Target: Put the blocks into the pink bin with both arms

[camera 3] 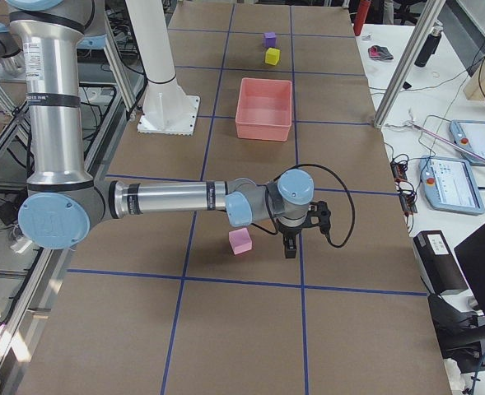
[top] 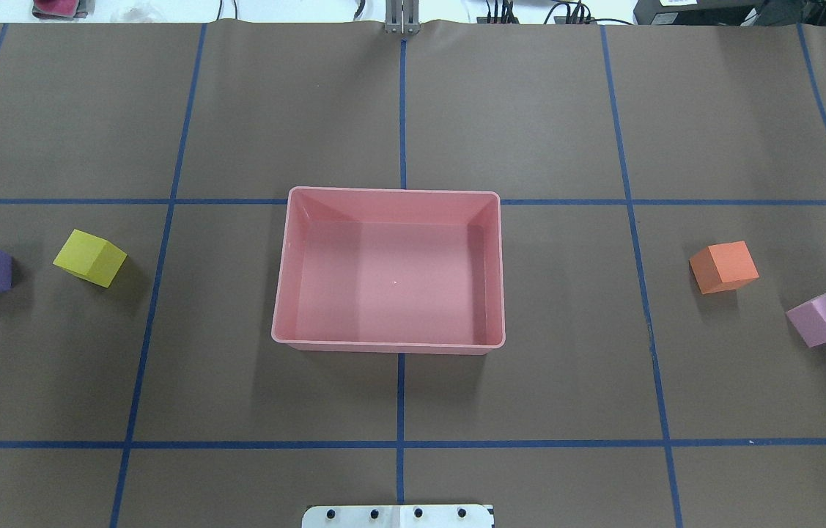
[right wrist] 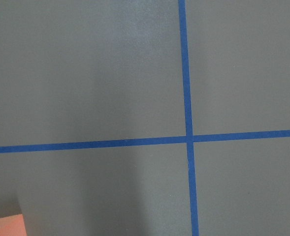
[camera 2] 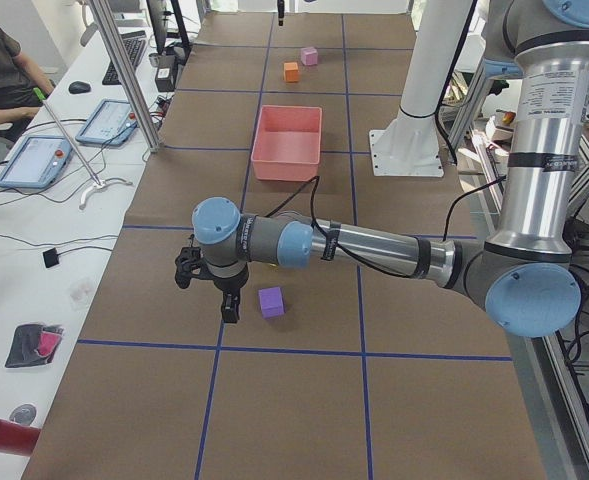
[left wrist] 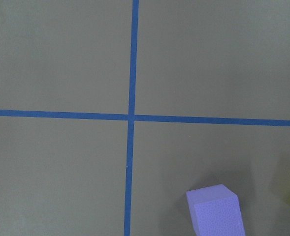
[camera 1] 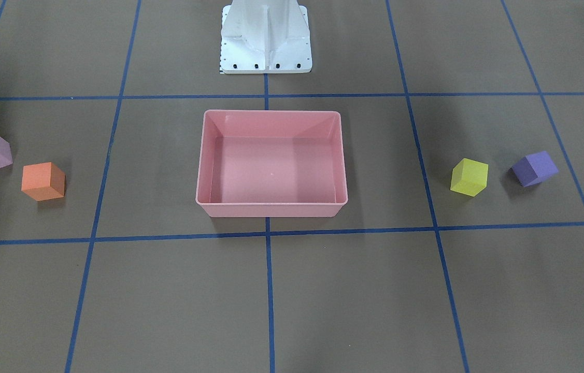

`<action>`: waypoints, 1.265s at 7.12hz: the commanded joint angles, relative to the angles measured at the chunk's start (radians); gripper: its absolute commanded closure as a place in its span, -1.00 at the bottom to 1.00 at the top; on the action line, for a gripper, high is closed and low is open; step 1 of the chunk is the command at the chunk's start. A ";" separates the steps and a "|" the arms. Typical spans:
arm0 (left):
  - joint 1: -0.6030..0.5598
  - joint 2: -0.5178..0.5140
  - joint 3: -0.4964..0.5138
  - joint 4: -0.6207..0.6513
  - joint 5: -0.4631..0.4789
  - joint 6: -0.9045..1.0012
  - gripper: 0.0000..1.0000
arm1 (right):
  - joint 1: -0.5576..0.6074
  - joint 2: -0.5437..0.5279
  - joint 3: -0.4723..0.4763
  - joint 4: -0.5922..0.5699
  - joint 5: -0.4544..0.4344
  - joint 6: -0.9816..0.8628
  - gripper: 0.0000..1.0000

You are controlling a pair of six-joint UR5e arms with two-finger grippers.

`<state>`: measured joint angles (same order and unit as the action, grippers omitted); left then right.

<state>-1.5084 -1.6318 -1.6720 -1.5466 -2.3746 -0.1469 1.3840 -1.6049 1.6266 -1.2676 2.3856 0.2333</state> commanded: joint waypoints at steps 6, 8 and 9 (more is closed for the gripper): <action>0.013 0.001 0.000 -0.027 0.000 -0.003 -0.99 | -0.198 -0.164 0.085 0.140 -0.051 0.041 -0.99; 0.016 0.013 0.000 -0.029 0.000 -0.005 -1.00 | -0.250 -0.164 0.084 0.140 -0.062 0.043 -0.99; 0.017 0.013 0.001 -0.029 0.000 -0.005 -1.00 | -0.270 -0.164 0.084 0.140 -0.072 0.043 -0.99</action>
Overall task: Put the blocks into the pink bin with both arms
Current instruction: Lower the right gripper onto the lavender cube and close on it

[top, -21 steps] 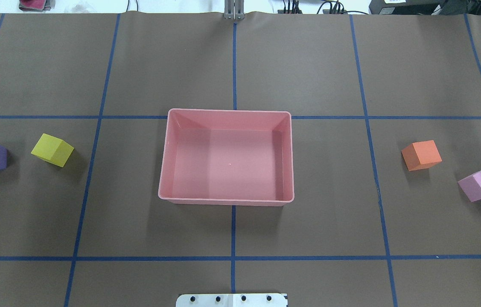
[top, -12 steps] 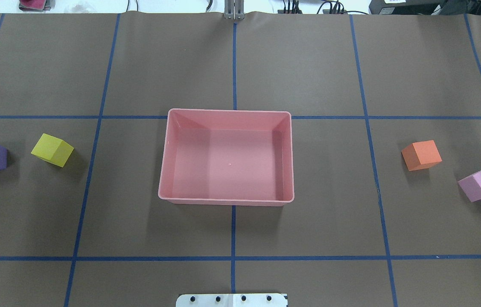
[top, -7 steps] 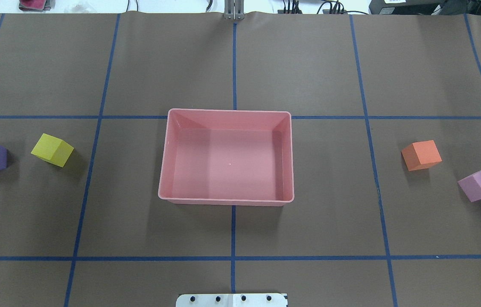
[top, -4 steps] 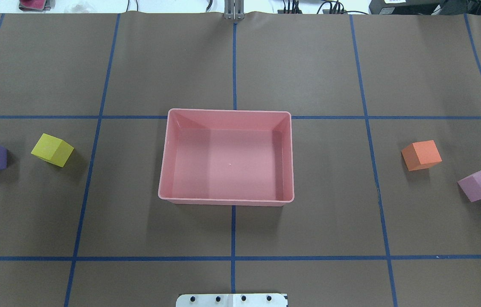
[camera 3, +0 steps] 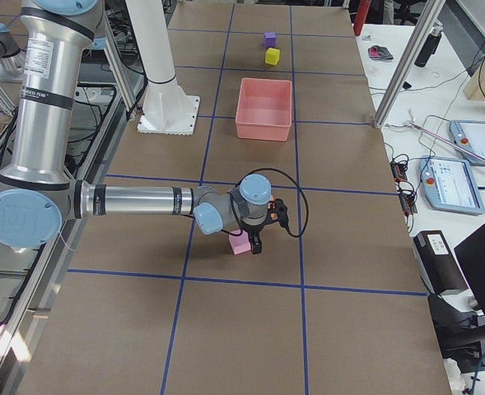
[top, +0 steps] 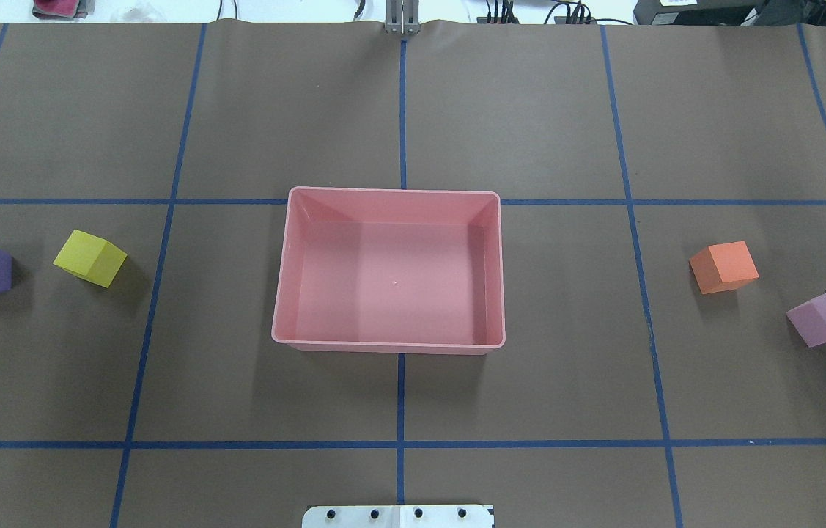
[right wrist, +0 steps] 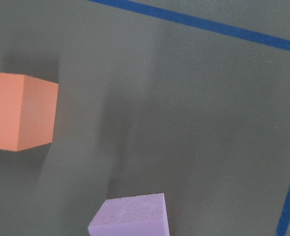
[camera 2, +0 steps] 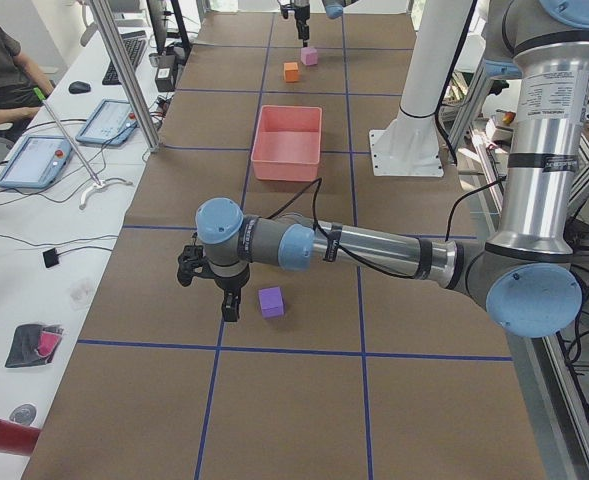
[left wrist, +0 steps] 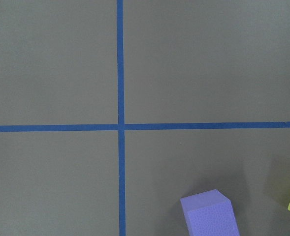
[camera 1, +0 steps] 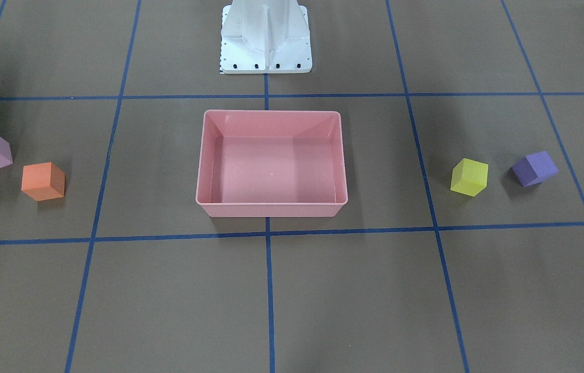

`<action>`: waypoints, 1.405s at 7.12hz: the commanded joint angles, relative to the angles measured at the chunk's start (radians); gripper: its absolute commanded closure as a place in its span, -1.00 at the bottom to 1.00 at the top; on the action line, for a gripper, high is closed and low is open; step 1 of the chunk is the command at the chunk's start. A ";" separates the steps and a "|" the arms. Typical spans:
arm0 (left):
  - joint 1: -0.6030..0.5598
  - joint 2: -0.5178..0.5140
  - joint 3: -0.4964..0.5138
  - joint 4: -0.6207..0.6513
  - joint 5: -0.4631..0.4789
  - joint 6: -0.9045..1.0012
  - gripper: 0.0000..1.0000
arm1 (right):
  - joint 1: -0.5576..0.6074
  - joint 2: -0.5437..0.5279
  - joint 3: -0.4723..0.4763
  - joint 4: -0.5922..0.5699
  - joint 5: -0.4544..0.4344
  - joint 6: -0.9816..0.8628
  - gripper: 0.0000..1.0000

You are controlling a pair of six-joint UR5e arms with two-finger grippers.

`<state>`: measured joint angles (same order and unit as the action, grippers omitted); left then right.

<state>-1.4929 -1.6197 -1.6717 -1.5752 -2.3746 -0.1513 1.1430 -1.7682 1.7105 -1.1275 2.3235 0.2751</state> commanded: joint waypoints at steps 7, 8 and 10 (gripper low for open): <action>0.003 0.003 0.003 0.000 0.002 -0.001 -1.00 | -0.112 -0.008 -0.011 -0.002 -0.087 -0.001 -0.97; 0.003 0.003 0.003 0.000 0.000 -0.001 -0.99 | -0.114 -0.011 -0.011 0.000 -0.085 -0.001 -0.83; 0.089 0.001 0.000 -0.032 0.002 -0.004 -0.99 | -0.114 -0.014 -0.012 0.000 -0.085 0.001 0.35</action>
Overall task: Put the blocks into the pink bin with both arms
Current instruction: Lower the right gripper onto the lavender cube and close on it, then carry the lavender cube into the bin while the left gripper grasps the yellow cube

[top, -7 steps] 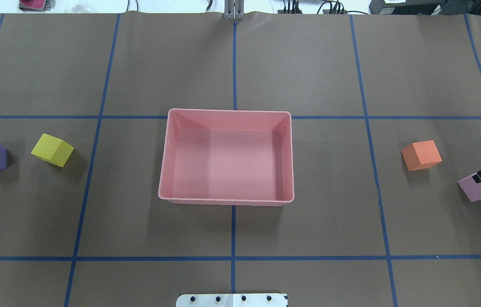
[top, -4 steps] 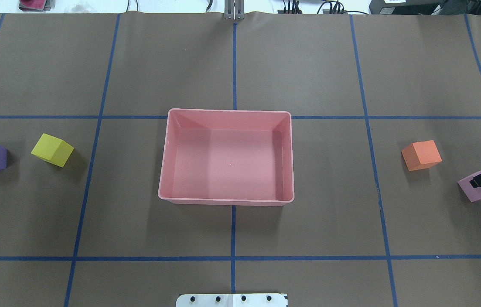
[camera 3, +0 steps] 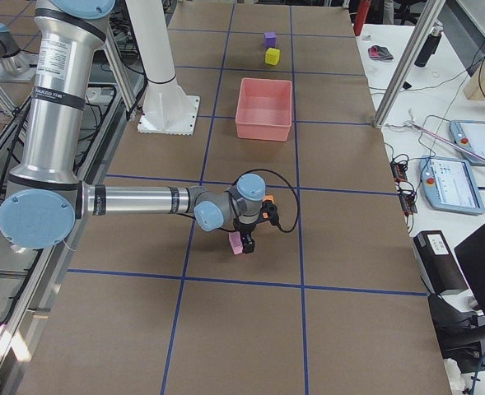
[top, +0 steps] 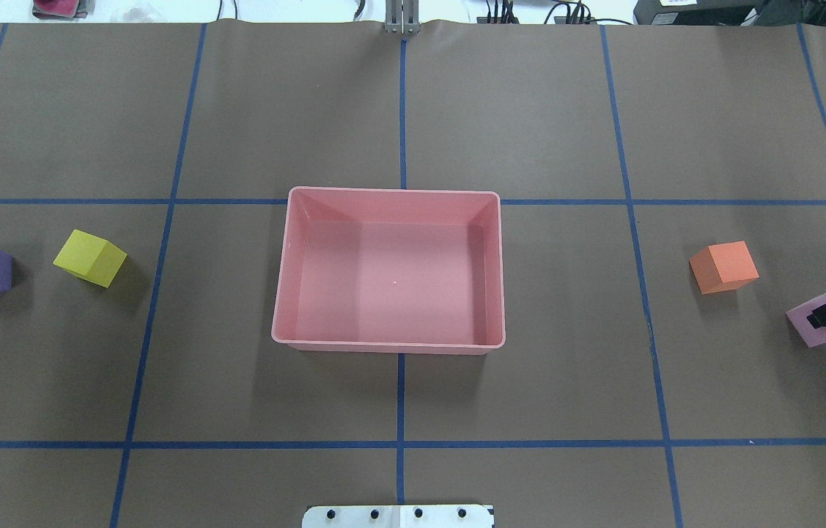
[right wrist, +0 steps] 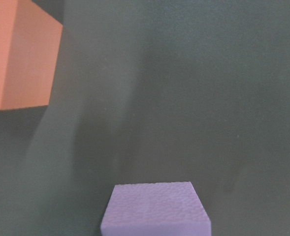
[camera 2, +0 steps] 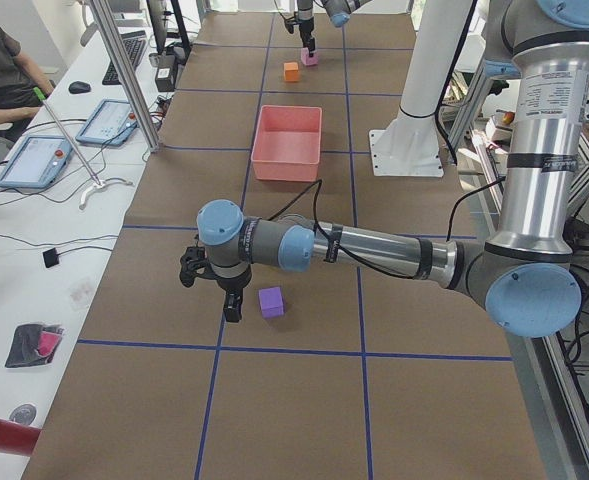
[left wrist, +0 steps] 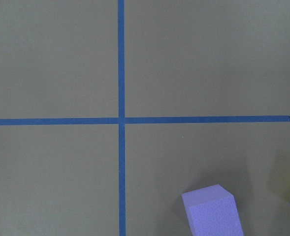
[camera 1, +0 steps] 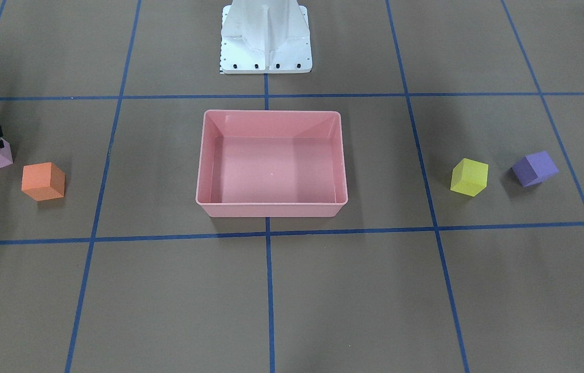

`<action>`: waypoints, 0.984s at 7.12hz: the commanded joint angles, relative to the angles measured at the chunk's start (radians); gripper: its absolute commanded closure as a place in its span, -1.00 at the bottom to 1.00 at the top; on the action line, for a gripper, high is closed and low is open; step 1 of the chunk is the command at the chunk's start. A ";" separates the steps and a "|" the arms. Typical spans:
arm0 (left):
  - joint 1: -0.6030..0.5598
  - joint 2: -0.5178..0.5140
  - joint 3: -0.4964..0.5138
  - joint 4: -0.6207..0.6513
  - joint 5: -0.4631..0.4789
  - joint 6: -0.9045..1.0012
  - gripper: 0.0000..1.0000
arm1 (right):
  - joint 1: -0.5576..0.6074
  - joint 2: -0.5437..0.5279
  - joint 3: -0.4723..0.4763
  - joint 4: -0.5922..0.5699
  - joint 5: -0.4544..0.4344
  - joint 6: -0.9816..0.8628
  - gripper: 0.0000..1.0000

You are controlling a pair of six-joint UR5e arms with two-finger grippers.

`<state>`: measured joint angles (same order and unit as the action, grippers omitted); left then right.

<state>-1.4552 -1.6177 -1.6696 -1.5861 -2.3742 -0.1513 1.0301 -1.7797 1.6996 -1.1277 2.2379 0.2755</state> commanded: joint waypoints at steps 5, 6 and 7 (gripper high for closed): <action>0.312 -0.039 -0.010 -0.337 0.035 -0.356 -0.97 | 0.007 0.070 0.132 -0.020 0.012 0.265 1.00; 0.358 -0.047 -0.010 -0.339 0.050 -0.355 -0.97 | 0.015 0.173 0.135 -0.085 0.015 0.315 1.00; 0.404 -0.062 -0.015 -0.345 0.067 -0.346 -0.97 | 0.015 0.298 0.158 -0.221 0.014 0.368 1.00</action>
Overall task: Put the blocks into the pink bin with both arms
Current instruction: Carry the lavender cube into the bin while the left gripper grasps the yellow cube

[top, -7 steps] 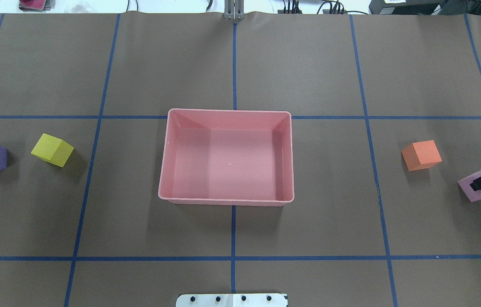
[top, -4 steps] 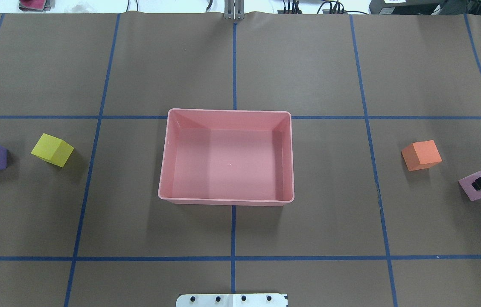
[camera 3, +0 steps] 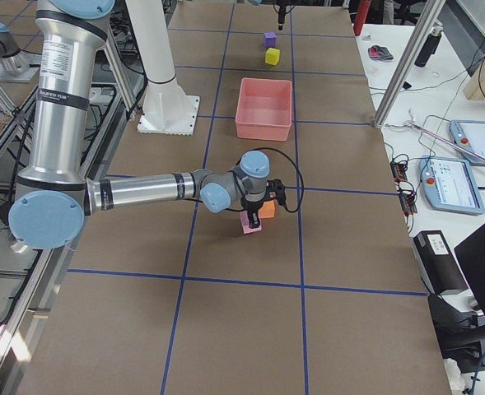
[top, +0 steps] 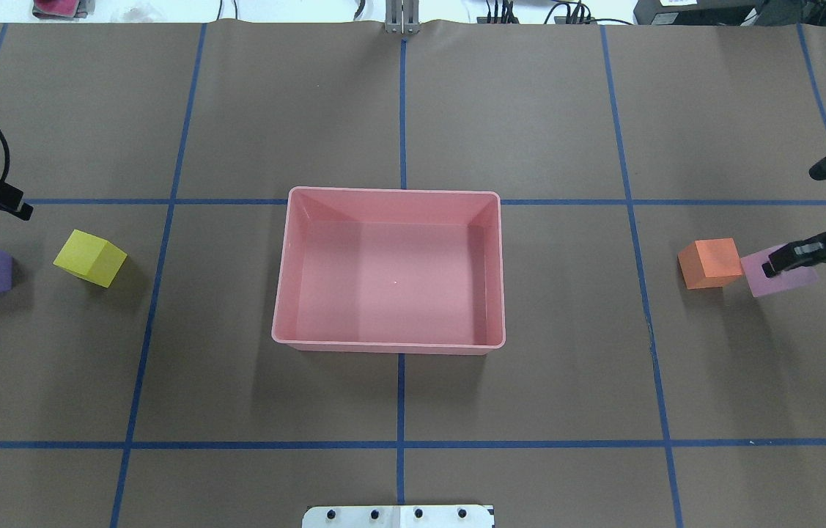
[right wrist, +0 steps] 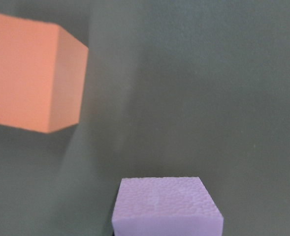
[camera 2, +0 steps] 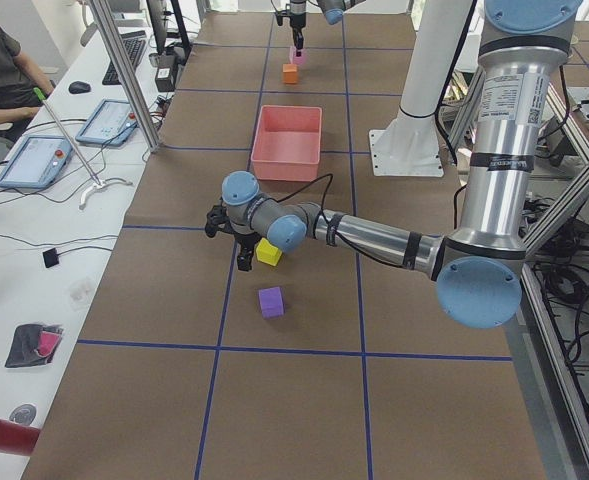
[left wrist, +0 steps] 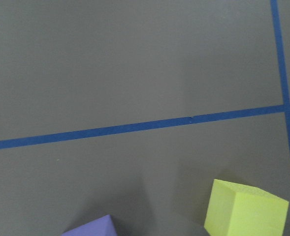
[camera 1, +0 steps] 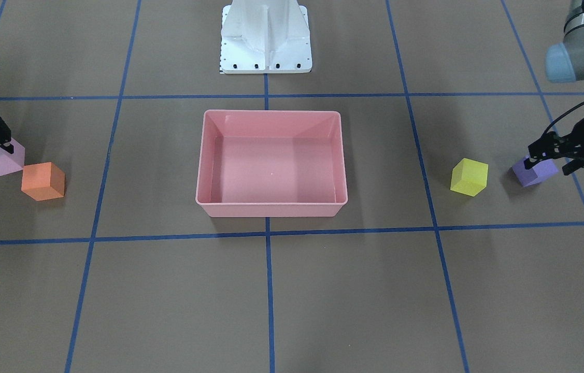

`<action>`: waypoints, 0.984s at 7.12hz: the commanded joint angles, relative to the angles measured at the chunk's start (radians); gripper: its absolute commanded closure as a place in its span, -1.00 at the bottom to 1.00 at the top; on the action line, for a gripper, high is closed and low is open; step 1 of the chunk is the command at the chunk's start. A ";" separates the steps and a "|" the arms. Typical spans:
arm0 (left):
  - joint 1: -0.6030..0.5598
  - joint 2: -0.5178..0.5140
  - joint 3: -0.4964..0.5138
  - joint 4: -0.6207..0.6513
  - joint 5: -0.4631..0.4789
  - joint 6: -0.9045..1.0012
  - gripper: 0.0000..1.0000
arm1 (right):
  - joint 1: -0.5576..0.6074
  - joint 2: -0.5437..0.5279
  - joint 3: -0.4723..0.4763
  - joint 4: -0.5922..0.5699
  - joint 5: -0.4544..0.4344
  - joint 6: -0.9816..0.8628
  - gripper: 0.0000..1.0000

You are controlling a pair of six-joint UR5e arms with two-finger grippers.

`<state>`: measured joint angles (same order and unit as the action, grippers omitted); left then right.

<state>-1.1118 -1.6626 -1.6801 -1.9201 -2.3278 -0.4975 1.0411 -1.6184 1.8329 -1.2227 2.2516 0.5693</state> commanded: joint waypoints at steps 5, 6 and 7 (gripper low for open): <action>0.178 -0.039 0.008 -0.010 0.108 -0.009 -0.97 | -0.214 0.544 0.051 -0.388 -0.116 0.499 1.00; 0.187 -0.040 0.011 -0.010 0.108 -0.007 -0.97 | -0.252 0.601 0.034 -0.388 -0.122 0.556 1.00; 0.191 -0.045 0.013 -0.007 0.110 -0.009 -0.97 | -0.281 0.652 0.013 -0.388 -0.144 0.611 1.00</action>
<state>-0.9290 -1.7029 -1.6706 -1.9291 -2.2221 -0.5057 0.8038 -1.0329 1.8678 -1.6099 2.1322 1.1040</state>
